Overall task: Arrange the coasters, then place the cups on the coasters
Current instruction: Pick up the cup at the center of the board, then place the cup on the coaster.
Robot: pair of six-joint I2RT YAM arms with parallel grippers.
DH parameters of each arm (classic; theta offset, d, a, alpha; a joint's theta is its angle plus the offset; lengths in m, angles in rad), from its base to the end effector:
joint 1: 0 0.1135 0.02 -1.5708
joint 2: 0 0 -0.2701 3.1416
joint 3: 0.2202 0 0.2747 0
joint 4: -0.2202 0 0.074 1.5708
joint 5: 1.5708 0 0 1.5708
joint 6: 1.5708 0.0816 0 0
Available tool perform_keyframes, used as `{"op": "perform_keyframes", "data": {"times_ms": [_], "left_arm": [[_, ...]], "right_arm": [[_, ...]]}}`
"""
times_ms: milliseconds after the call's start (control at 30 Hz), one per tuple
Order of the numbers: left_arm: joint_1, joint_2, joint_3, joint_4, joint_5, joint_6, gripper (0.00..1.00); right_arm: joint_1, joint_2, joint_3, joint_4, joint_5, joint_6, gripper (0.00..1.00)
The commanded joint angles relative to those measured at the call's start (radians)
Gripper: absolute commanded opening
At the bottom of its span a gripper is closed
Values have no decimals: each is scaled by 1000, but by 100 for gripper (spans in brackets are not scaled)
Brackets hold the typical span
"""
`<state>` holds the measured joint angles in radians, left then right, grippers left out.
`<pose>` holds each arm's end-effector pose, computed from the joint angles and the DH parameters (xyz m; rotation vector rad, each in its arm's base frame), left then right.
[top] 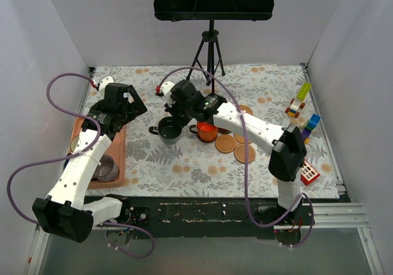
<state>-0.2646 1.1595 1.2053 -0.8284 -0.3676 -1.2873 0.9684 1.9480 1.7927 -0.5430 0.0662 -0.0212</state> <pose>0.2813 -0.0458 0.3274 -1.2860 1.9269 -0.3663 0.2949 0.4194 0.2825 -1.0622 2.0435 0.4218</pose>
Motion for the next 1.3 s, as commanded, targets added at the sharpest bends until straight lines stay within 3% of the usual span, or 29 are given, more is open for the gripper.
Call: {"op": "perform_keyframes", "data": {"times_ms": [0,333,500,733,933,1267], "left_arm": [[16,-29,39,34,-36,19,98],[16,-14,-16,100,19,11,98],[16,12,-38,113,30,31,98],[18,6,-70,126,47,17,98],[18,-20,-104,114,55,3,98],[18,-27,-128,120,67,11,98]], "right_arm": [[-135,-213,48,-37,-49,-68,1],[-618,-334,59,-159,-227,-154,1],[-738,-262,102,-173,-281,-207,1],[-843,-135,137,-141,-359,-298,1],[-869,-8,195,-101,-373,-333,1],[-869,58,126,-54,-359,-329,1]]}}
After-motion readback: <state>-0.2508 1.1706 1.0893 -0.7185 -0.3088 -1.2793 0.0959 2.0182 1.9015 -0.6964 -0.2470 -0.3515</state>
